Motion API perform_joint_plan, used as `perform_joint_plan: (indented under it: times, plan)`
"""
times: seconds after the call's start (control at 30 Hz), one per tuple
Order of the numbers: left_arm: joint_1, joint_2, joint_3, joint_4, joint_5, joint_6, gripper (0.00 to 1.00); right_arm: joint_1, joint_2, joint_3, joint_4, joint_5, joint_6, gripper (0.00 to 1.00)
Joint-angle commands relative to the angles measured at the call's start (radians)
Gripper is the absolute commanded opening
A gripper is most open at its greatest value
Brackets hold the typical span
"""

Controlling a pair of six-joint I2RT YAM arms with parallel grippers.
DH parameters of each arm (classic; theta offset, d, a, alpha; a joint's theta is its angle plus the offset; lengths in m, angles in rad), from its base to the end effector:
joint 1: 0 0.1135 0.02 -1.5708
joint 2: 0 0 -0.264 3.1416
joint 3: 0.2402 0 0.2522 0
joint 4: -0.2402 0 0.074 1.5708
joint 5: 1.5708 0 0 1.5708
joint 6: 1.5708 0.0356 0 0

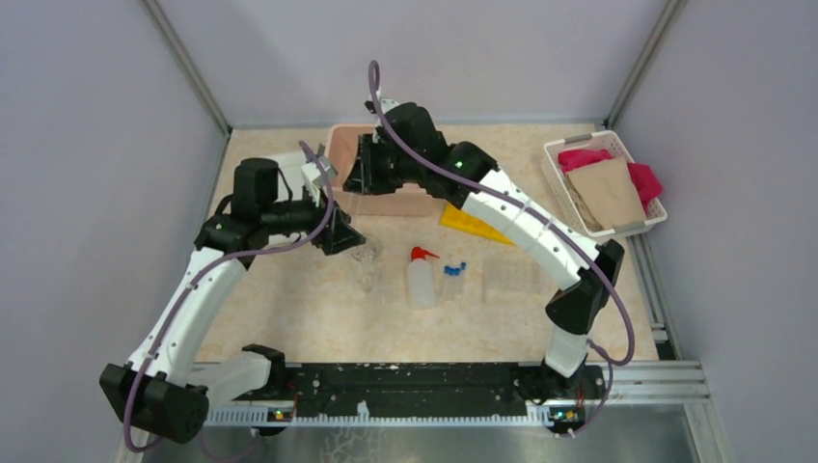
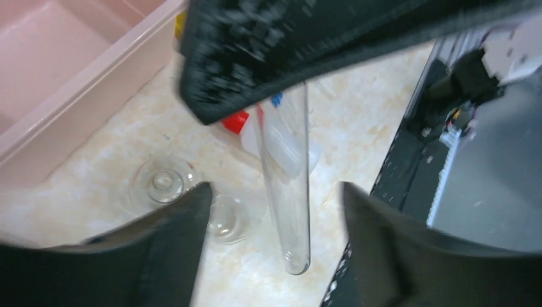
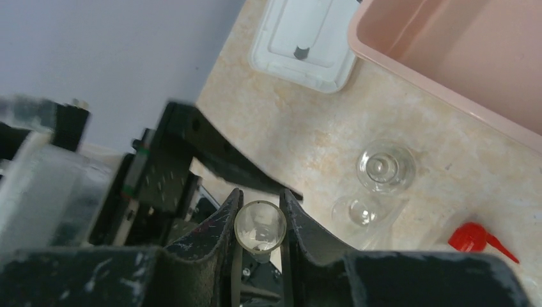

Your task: Organize the chemistry lab equipment

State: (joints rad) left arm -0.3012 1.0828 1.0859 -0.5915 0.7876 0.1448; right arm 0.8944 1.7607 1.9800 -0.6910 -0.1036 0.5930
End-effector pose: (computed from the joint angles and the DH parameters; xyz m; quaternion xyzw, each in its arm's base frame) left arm 0.2059 -0.0904 0.3524 0.3566 0.7541 -0.3713 0.4078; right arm 0.2434 0.3090 0.4349 -0.1546 0.8379 0.3856 0.3540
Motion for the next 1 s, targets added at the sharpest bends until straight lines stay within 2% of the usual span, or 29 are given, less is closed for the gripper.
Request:
perform_joint_plan:
  times: [0.0,0.1,0.2,0.27,0.37,0.5,0.67,0.8,0.97]
  plan:
    - [-0.009,0.013,0.070,0.021,-0.079,0.002,0.98,-0.045,-0.020,0.071,-0.109,-0.011,-0.032,0.00]
    - [-0.009,0.053,0.102,-0.002,-0.193,-0.033,0.99,-0.100,-0.058,0.073,-0.200,0.183,-0.112,0.00]
    - [-0.009,0.098,0.152,-0.047,-0.230,-0.046,0.99,-0.163,-0.139,-0.026,-0.167,0.370,-0.194,0.00]
    - [-0.009,0.118,0.178,-0.058,-0.262,-0.073,0.99,-0.188,-0.216,-0.183,-0.065,0.532,-0.242,0.00]
    - [-0.008,0.150,0.216,-0.064,-0.339,-0.100,0.99,-0.226,-0.350,-0.426,0.198,0.675,-0.358,0.00]
    - [-0.005,0.201,0.281,-0.091,-0.439,-0.123,0.99,-0.341,-0.455,-0.621,0.459,0.714,-0.379,0.00]
    - [0.011,0.228,0.314,-0.116,-0.442,-0.123,0.99,-0.400,-0.482,-0.780,0.707,0.725,-0.424,0.00]
    - [0.027,0.254,0.327,-0.138,-0.441,-0.128,0.99,-0.401,-0.450,-0.819,0.799,0.717,-0.448,0.00]
    - [0.070,0.342,0.441,-0.244,-0.448,-0.122,0.99,-0.402,-0.402,-0.854,0.866,0.696,-0.457,0.00]
